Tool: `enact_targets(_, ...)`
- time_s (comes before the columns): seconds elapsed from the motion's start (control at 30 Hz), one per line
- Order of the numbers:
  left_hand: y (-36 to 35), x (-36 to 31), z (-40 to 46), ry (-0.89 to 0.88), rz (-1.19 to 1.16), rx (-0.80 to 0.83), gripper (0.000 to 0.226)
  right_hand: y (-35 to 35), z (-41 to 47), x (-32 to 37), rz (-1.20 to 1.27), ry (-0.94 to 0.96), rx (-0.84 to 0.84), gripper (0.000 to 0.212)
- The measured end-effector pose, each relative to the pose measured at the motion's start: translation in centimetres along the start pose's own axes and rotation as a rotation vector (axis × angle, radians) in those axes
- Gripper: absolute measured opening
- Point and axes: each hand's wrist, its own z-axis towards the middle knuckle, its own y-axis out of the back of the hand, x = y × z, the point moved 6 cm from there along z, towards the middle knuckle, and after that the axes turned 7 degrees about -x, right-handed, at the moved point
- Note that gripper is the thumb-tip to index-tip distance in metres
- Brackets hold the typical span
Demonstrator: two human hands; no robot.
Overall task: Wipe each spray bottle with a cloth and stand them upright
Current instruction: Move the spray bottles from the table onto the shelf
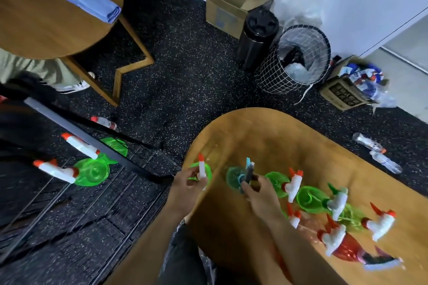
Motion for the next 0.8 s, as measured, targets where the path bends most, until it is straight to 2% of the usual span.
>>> enact_targets(0.1,0.2,0.4,-0.5,-0.004,0.013,0.010,0.011,-0.3,0.5,-0.7,0.038,-0.030,-0.001,0.012)
enact_targets(0.2,0.8,1.0,-1.4,0.007,0.036,0.012,0.011,-0.7,0.5,-1.0,0.028,-0.043,0.020,0.007)
enact_targets(0.3,1.8,1.3,-2.6,0.015,0.017,-0.018,0.021,-1.0,0.2,-0.9,-0.053,-0.013,0.052,0.021)
enact_targets(0.37,2.5,1.3,-3.4,-0.021,-0.004,-0.032,0.019,-0.6,-1.0,0.5,-0.092,0.032,0.049,0.018)
enact_targets(0.43,3.2,1.1,-4.4,-0.059,-0.006,-0.057,0.005,0.2,-2.7,2.5,-0.146,0.107,0.043,0.016)
enact_targets(0.63,6.0,0.4,-7.4,-0.144,-0.019,-0.140,0.028,1.4,-6.1,7.0,-0.286,0.302,0.138,0.027)
enact_targets(0.8,9.5,1.8,-9.2,-0.124,-0.125,-0.186,0.016,0.6,-9.1,11.1,-0.339,0.350,0.255,0.020)
